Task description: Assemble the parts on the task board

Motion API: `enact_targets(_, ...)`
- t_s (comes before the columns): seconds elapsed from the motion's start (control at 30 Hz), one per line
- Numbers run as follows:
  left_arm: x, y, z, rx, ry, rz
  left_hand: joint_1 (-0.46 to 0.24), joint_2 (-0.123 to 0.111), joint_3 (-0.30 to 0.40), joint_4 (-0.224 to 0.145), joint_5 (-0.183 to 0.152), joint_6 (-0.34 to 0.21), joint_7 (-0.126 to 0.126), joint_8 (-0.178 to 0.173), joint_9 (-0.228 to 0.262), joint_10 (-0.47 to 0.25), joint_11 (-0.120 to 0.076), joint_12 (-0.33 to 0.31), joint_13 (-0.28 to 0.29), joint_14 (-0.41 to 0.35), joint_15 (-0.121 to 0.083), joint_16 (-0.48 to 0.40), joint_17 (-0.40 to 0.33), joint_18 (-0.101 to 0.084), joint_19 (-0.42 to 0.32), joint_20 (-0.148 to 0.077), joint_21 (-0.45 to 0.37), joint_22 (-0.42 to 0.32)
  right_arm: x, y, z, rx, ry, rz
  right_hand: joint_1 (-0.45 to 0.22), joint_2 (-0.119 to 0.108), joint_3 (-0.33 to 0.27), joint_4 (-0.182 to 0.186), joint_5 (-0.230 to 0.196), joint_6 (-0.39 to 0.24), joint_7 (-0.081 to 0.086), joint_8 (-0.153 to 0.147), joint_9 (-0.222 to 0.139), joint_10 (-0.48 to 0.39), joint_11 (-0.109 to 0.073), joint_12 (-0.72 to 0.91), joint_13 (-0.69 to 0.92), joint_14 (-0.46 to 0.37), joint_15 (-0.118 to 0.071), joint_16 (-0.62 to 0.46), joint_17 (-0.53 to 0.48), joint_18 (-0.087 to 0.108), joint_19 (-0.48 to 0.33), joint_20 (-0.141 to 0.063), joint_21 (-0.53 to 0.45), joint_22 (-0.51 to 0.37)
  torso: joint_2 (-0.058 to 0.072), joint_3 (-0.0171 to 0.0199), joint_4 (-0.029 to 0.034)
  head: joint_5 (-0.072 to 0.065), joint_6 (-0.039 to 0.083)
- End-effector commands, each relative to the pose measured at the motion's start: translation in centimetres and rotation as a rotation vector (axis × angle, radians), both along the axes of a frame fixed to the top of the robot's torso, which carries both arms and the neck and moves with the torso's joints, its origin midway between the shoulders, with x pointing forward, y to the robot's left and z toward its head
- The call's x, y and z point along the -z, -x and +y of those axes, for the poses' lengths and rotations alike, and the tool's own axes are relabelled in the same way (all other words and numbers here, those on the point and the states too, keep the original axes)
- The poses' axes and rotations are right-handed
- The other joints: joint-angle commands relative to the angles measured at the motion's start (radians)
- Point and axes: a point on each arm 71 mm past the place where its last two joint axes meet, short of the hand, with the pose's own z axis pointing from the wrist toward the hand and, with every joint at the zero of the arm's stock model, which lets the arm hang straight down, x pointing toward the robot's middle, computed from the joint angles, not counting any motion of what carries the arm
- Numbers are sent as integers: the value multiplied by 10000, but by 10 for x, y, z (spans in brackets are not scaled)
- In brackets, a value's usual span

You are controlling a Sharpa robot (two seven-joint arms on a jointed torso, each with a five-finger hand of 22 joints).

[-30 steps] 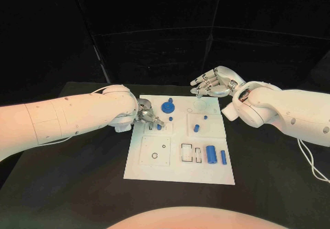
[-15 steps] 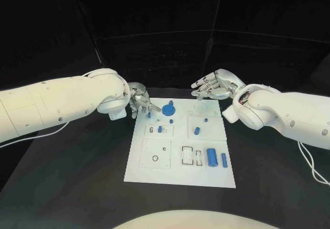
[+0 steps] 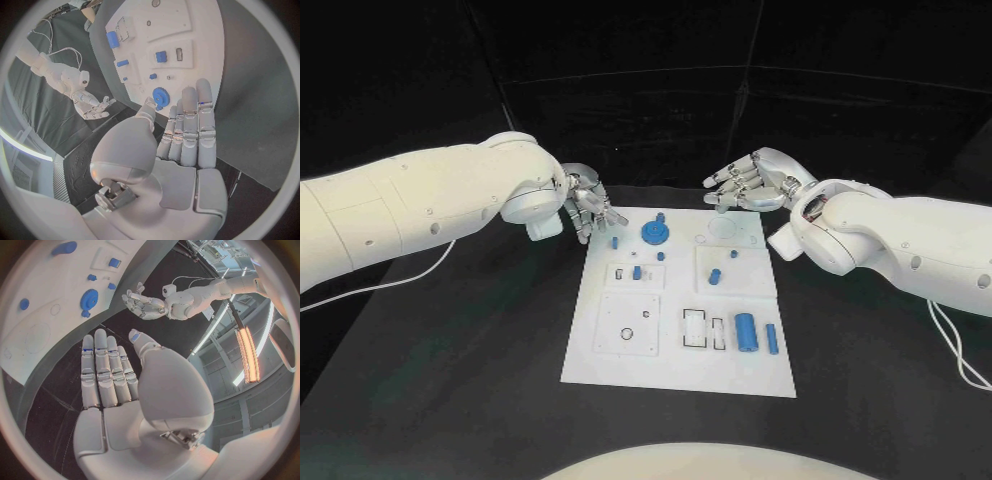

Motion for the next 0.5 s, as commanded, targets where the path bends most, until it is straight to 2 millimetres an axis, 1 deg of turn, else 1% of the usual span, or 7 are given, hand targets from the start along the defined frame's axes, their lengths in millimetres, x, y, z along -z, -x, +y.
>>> enact_targets(0.03,3,-3,-2,334,-206,300,-415,231,-346,394,-66,491,-168,191,-45,981,-215,454,180,1449,-207,4594,4240,-369,1274,-278,2964,3054,-1,0,1,-84,-35,32,-90,-6,3,74,-56,-98,-2,33,6,-87,-5,-28,-12,-69,8,59,-10,39,0,62,-62,-12,9,-17,-2,-1,9)
enact_targets(0.1,5,-7,-3,371,-558,153,-545,294,-547,580,2,781,-272,356,-4,1390,-426,787,392,1710,-403,6273,5906,-681,1647,-374,4728,5018,-1,0,1,-85,-33,36,-90,-6,3,74,-56,-98,-2,33,6,-87,-5,-28,-12,-69,8,59,-10,39,0,62,-62,-12,18,-21,3,11,11)
enact_targets(0.13,6,-9,-4,384,-705,80,-622,312,-693,696,18,1011,-401,519,62,1618,-480,1051,570,1765,-450,6751,6393,-768,1724,-457,5317,5666,-1,0,1,-90,-33,38,-89,-6,4,73,-55,-98,-2,33,6,-86,-6,-27,-12,-69,7,60,-10,39,0,63,-63,-13,12,-13,6,19,6)
enact_targets(0.27,10,-14,-8,396,-1048,-44,-488,422,-1179,912,20,1025,-563,881,291,1556,-559,2006,1407,1843,-547,7488,7170,-923,1594,-626,6495,6953,-1,0,3,-132,-37,52,-88,-5,4,73,-54,-98,-3,33,6,-86,-6,-26,-12,-70,7,60,-10,39,0,63,-63,-13,15,-19,-18,63,6)
enact_targets(0.37,13,-16,-12,375,-1277,-82,-445,580,-1451,1055,20,1248,-737,1510,760,2825,-881,5745,5294,1908,-714,7729,7434,-1128,1743,-735,7823,8533,-1,0,4,-157,-37,64,-88,-5,4,73,-54,-98,-3,33,6,-86,-6,-26,-12,-70,7,60,-10,39,0,63,-63,-13,22,-26,-30,78,-11)
enact_targets(0.43,15,-17,-13,386,-1516,-135,-480,617,-1607,1123,9,1282,-864,1879,1077,3132,-906,7003,6689,1908,-778,7729,7434,-1206,1779,-775,8269,9078,-1,0,4,-155,-33,69,-88,-5,4,73,-54,-98,-3,33,6,-86,-6,-26,-12,-70,7,60,-10,39,0,63,-63,-13,12,-20,-12,63,-32)
enact_targets(0.5,16,-19,-14,360,-1700,-199,-492,639,-1759,1170,-28,1150,-917,2165,1372,3186,-936,7660,7428,1908,-770,7729,7434,-1228,1758,-833,8486,9339,-1,0,4,-153,-30,71,-83,-8,3,70,-51,-99,-3,34,6,-88,-6,-24,-12,-71,7,63,-11,40,1,63,-68,-14,9,-9,-5,74,-40)
